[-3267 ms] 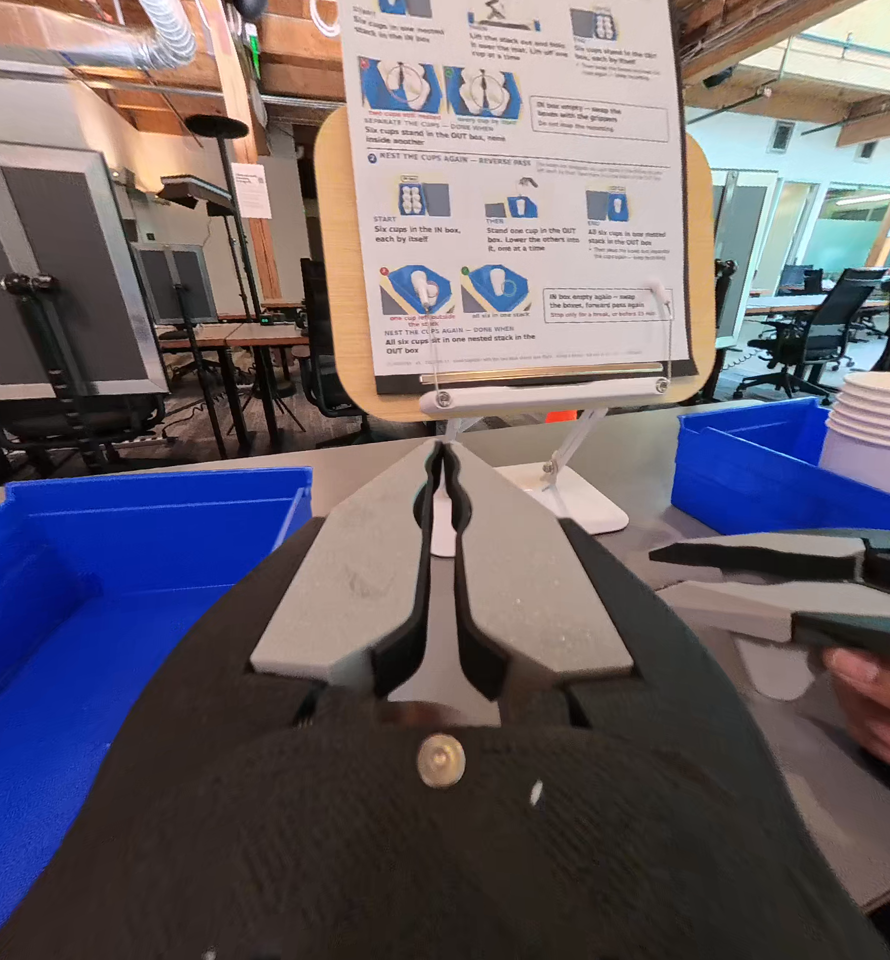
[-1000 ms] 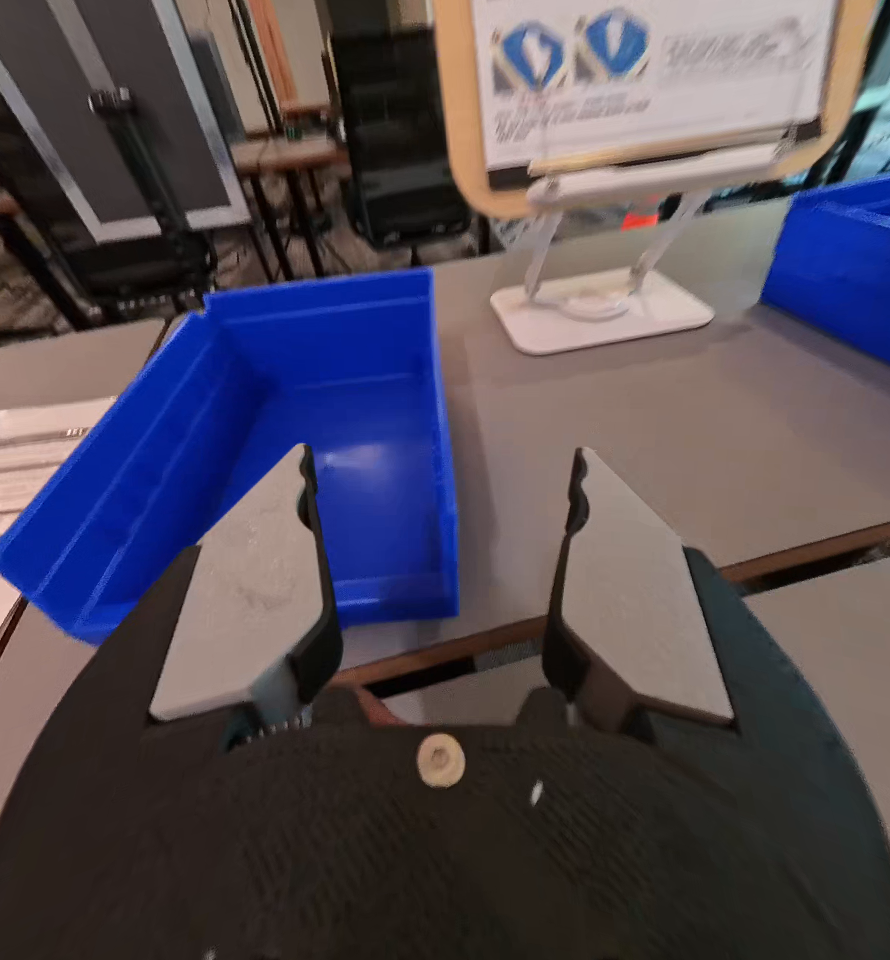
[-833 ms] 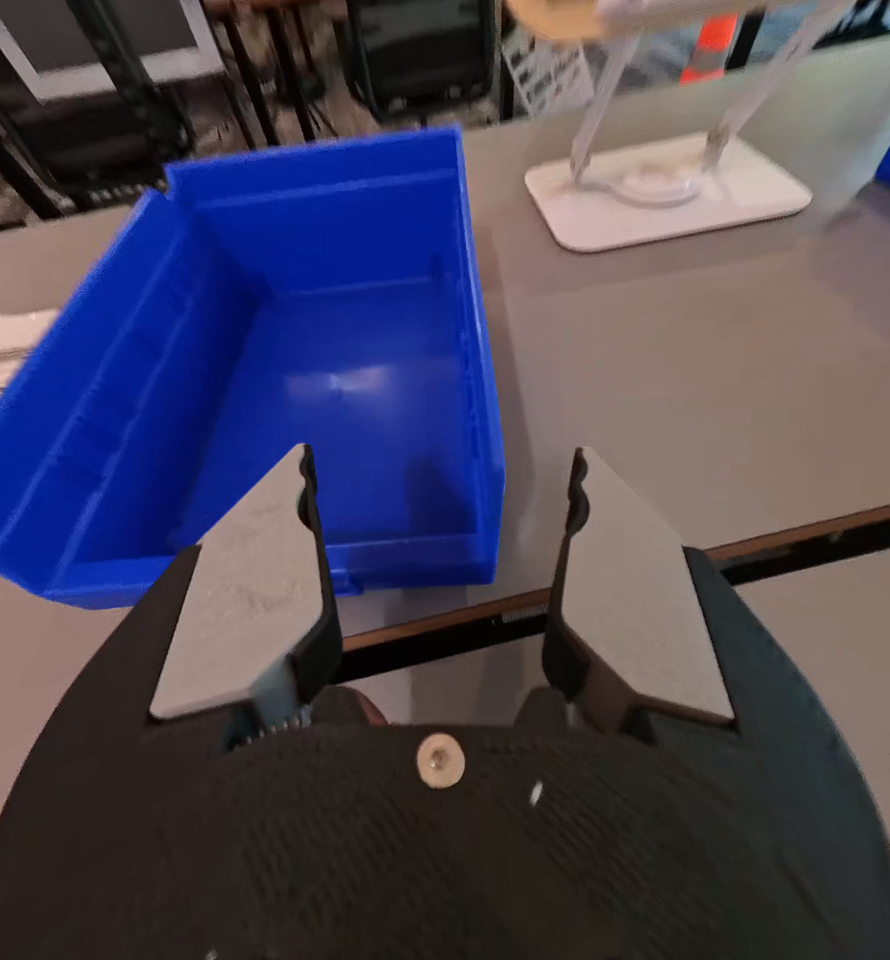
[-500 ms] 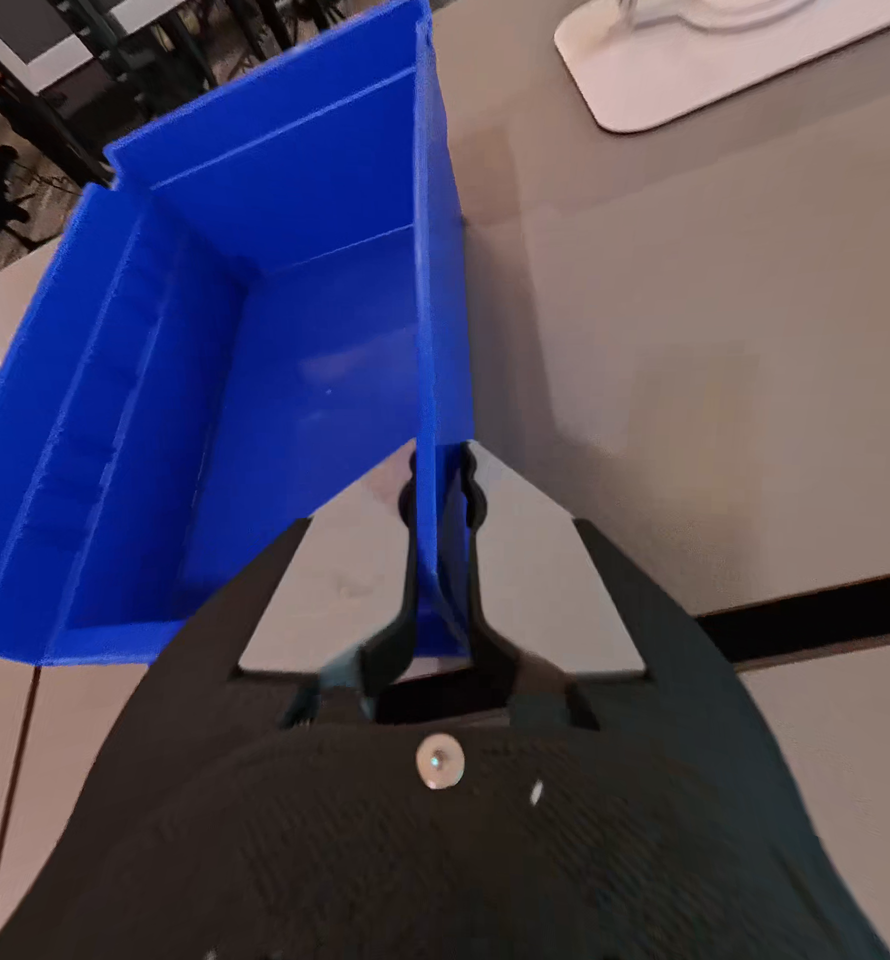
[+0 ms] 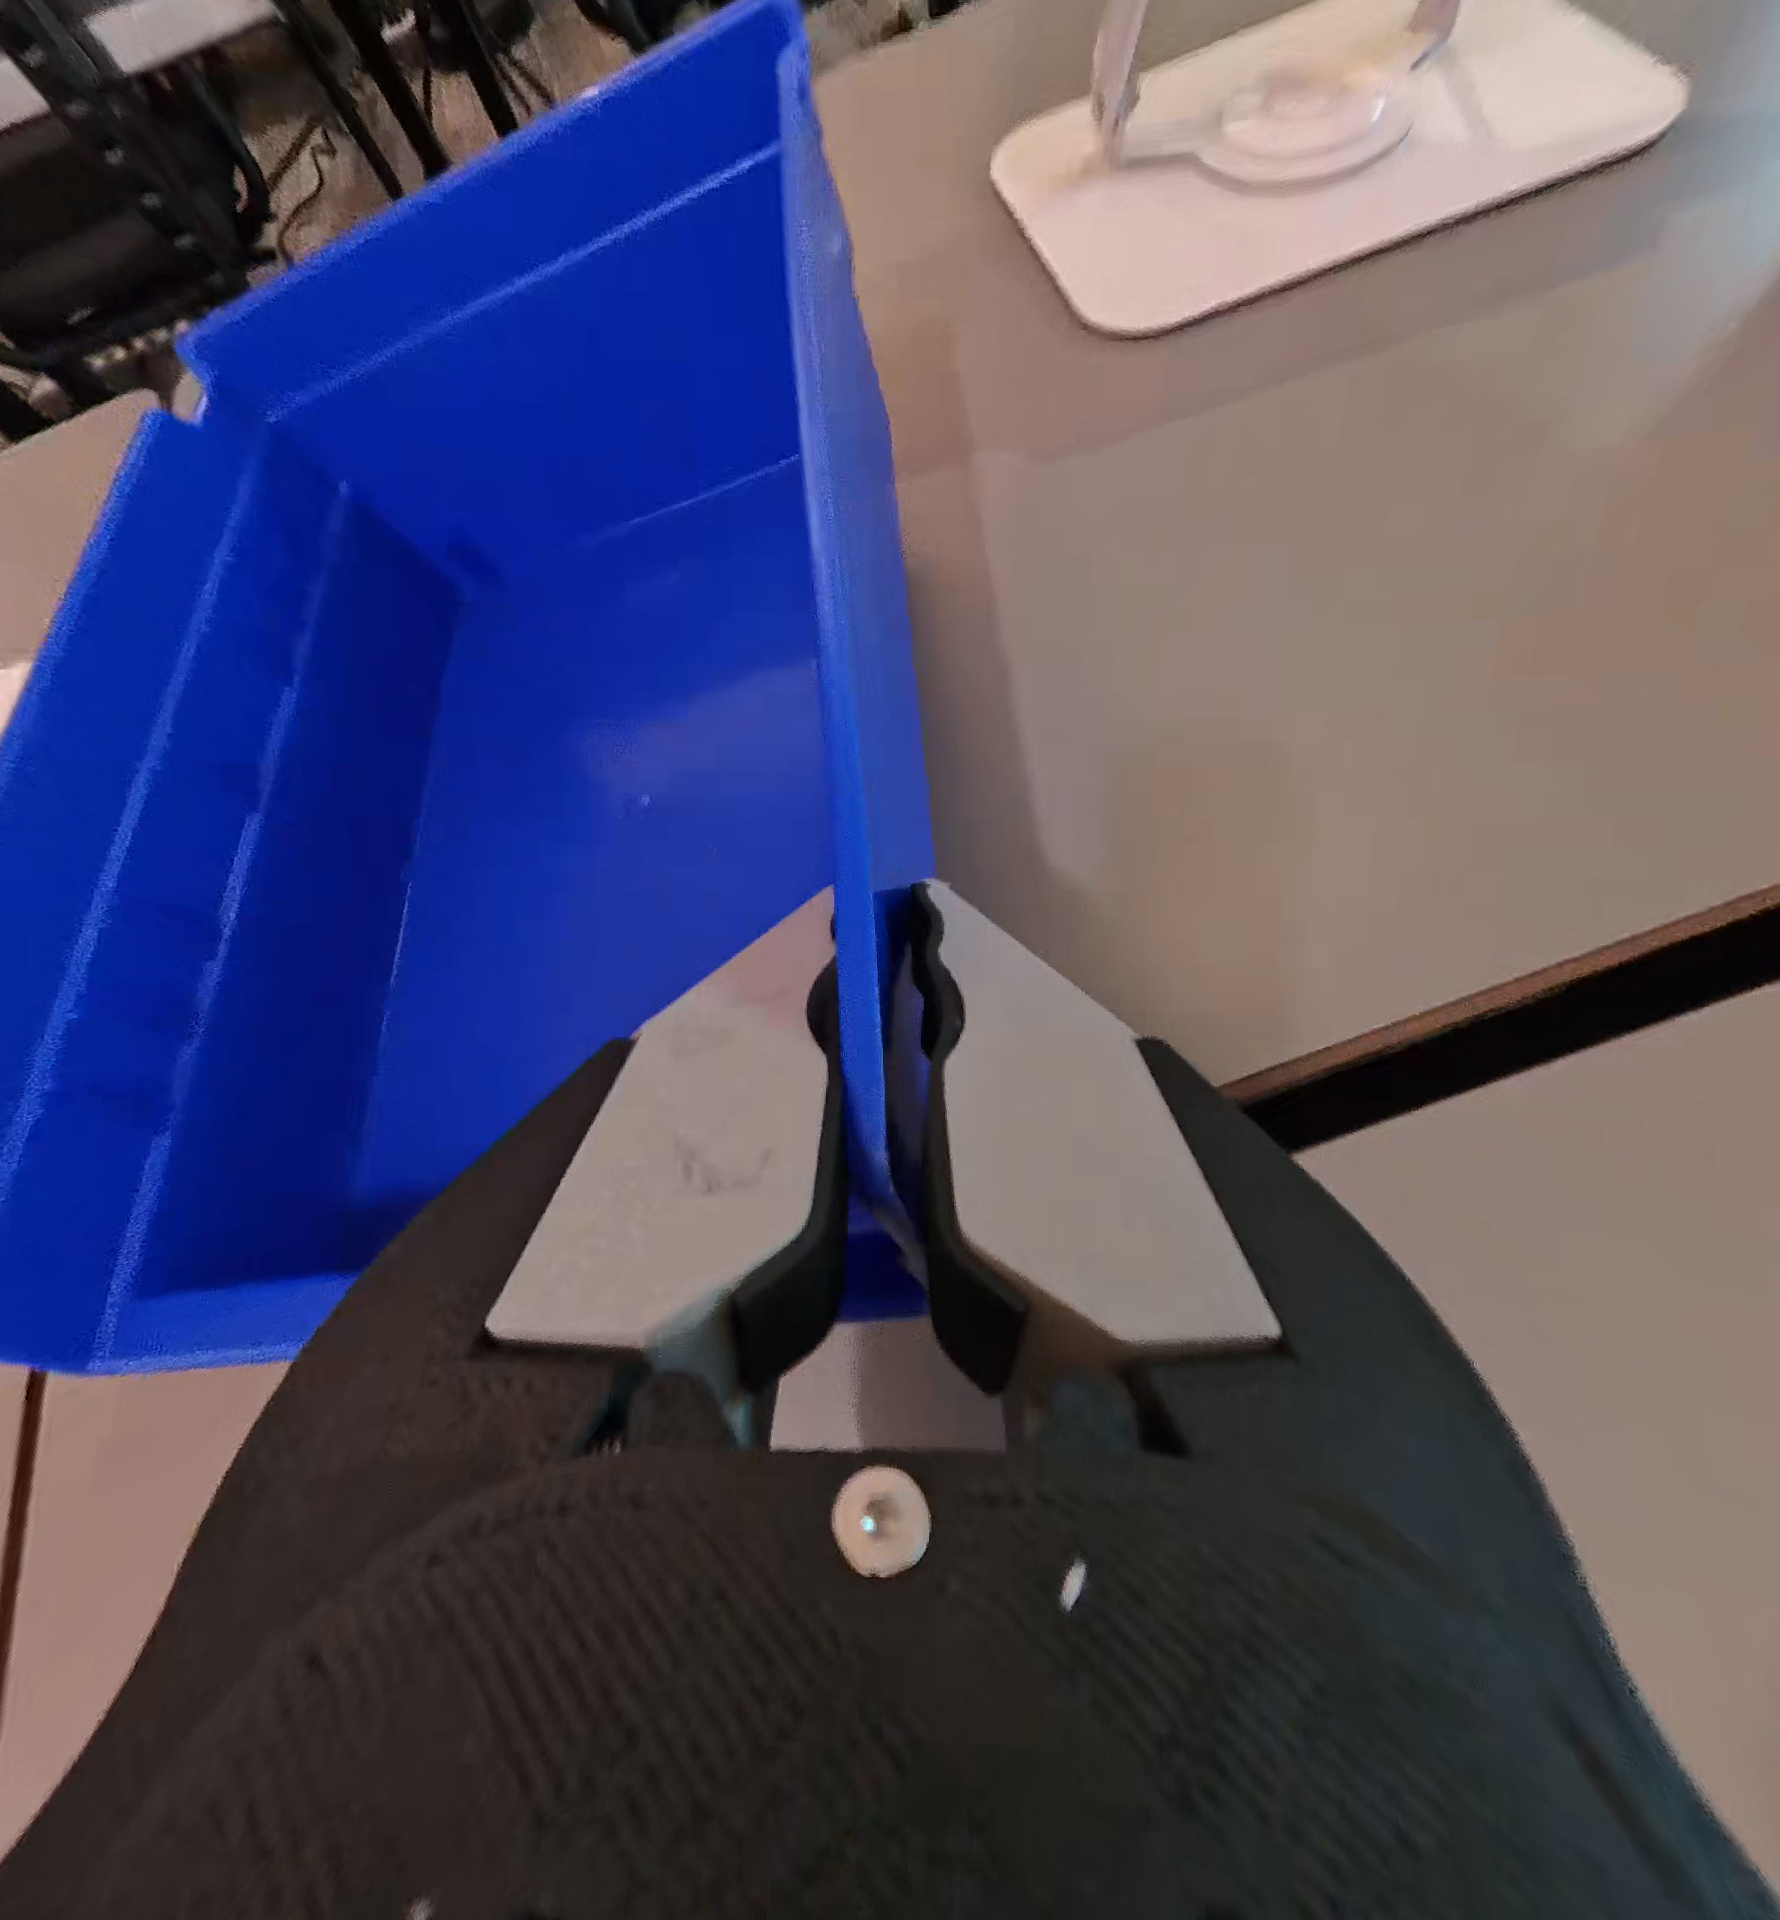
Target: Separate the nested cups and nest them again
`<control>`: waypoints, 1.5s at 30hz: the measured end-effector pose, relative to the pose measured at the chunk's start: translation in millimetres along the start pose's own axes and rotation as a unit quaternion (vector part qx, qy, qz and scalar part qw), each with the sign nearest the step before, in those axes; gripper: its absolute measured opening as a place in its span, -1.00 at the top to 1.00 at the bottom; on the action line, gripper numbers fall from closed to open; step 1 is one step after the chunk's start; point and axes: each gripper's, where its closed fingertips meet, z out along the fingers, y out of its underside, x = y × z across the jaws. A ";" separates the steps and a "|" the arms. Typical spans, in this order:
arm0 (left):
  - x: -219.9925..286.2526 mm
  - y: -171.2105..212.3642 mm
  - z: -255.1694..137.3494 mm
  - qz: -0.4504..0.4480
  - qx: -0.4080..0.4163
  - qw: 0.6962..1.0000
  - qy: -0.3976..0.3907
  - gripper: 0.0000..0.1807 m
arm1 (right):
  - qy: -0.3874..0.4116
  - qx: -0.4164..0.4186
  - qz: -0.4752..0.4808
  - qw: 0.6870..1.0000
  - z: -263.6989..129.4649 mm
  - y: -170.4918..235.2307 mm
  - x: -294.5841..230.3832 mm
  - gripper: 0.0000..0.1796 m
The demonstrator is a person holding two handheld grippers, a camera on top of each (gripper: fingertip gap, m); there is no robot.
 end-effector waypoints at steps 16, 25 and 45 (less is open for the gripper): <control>-35.9 -25.7 -152.6 -0.009 0.102 0.995 -0.008 0.94 | -0.148 0.015 -0.070 0.986 11.9 -43.1 -192.9 0.98; -40.3 -0.8 -180.9 -0.023 0.110 0.994 -0.013 0.94 | -0.191 0.021 -0.081 0.978 102.5 -116.8 -328.2 0.98; -76.3 56.4 -206.4 -0.038 0.091 0.994 -0.053 0.94 | -0.315 -0.018 -0.164 0.935 78.4 -110.5 -266.8 1.00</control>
